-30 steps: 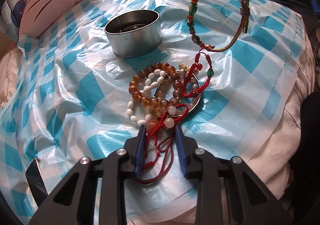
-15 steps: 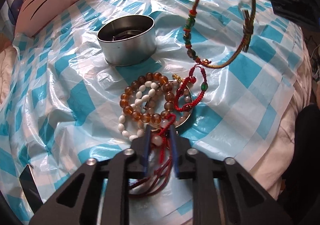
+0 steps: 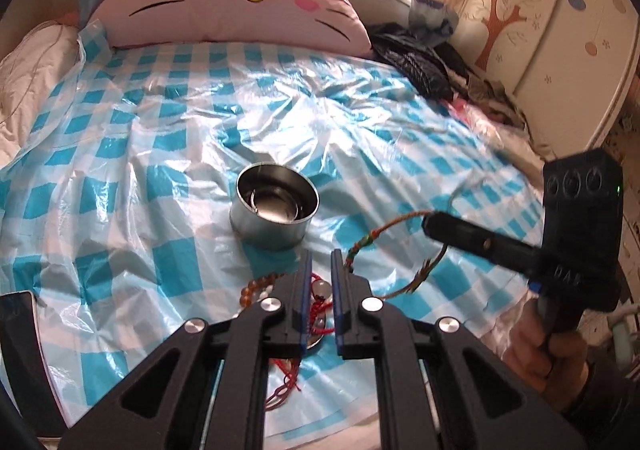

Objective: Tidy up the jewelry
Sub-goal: 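Carry the red strings and braided bracelet into the metal tin and open both tools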

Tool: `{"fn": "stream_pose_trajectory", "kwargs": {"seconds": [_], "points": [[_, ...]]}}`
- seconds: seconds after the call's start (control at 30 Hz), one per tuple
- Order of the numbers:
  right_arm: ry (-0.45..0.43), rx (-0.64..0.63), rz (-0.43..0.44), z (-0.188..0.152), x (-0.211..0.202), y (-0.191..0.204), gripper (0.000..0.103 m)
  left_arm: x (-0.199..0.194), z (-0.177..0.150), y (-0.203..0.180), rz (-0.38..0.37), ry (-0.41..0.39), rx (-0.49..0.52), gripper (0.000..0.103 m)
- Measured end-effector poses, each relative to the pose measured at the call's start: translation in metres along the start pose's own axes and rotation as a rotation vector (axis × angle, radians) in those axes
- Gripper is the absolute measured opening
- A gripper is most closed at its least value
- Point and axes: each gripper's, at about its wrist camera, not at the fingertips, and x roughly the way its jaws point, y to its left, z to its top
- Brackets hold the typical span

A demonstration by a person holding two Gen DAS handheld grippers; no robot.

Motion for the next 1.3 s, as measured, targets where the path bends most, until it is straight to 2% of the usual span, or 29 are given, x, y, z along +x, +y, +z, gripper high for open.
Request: {"fn": "stream_pose_trajectory", "kwargs": {"seconds": [0.2,0.7,1.03,1.17,1.2,1.3], "points": [[-0.025,0.014,-0.016,0.013,0.004,-0.005,0.004,0.009,0.025,0.001,-0.027,-0.087,-0.099,0.010],[-0.036,0.002,-0.099,0.060,0.052,-0.029,0.004,0.067,0.055,0.022,-0.039,-0.112,-0.200,0.010],[0.012,-0.015,-0.186,0.067,0.091,-0.047,0.004,0.095,0.065,0.036,-0.029,-0.097,-0.221,0.010],[0.057,0.014,-0.218,0.063,0.115,-0.063,0.004,0.116,0.065,0.050,0.012,-0.041,-0.258,0.011],[0.083,0.030,-0.217,0.062,0.123,-0.068,0.004,0.120,0.063,0.054,0.022,-0.022,-0.265,0.012],[0.129,0.068,-0.196,0.057,0.137,-0.080,0.005,0.124,0.059,0.063,0.097,0.003,-0.279,0.042]]}}
